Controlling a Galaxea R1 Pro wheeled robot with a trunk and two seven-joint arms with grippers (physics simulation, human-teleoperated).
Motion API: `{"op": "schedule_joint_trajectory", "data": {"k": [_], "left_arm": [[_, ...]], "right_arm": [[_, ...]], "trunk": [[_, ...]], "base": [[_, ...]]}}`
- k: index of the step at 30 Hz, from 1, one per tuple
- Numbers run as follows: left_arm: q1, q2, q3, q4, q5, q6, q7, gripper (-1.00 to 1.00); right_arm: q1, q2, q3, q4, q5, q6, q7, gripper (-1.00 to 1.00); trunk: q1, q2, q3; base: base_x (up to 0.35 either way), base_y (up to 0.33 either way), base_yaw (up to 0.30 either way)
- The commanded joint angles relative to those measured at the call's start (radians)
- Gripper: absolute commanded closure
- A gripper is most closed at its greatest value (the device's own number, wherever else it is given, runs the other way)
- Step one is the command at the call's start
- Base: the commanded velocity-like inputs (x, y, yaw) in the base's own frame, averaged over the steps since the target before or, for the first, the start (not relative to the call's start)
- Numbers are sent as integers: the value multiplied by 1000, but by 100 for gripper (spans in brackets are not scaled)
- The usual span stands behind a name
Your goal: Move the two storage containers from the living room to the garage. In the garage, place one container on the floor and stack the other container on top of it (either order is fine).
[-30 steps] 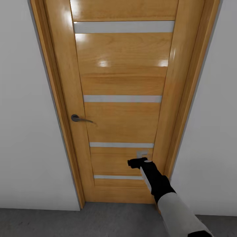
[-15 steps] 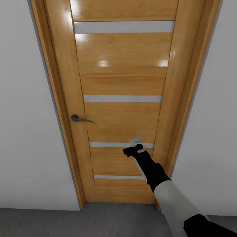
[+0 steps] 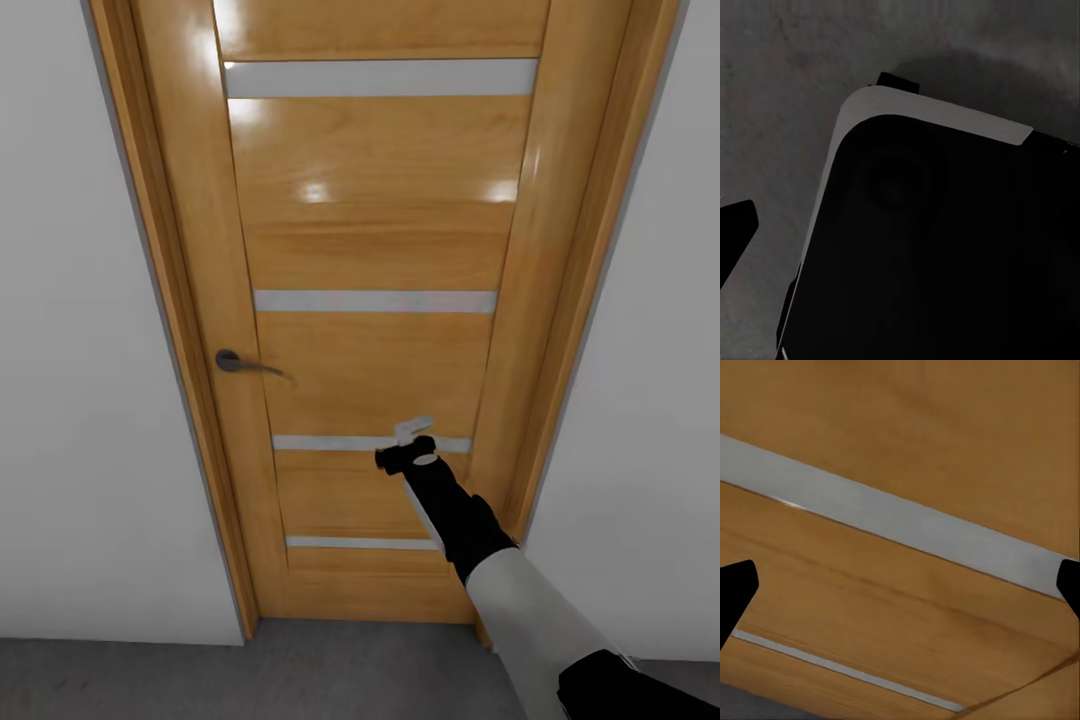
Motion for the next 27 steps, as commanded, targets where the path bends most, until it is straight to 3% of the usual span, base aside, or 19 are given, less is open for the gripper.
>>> {"op": "schedule_joint_trajectory", "data": {"k": [1, 11, 12, 15, 27], "left_arm": [[0, 0, 3, -1, 3, -1, 1, -100], [0, 0, 1, -1, 1, 0, 1, -100], [0, 0, 1, -1, 2, 0, 1, -100], [0, 0, 1, -1, 1, 1, 0, -100], [0, 3, 1, 0, -1, 4, -7, -100]], "right_arm": [[-1, 0, 2, -1, 9, 6, -4, -100], [-1, 0, 18, 1, 2, -121, 8, -100], [-1, 0, 152, 3, -1, -170, 10, -100], [-1, 0, 186, 5, -5, -176, 8, -100], [-1, 0, 196, 58, -3, -206, 4, -100]], "trunk": [[0, 0, -1], [0, 0, -1], [0, 0, -1], [0, 0, -1], [0, 0, -1]], "base": [[238, 148, 0], [281, 206, 0], [289, 218, 0], [289, 217, 0], [309, 42, 0]]}}
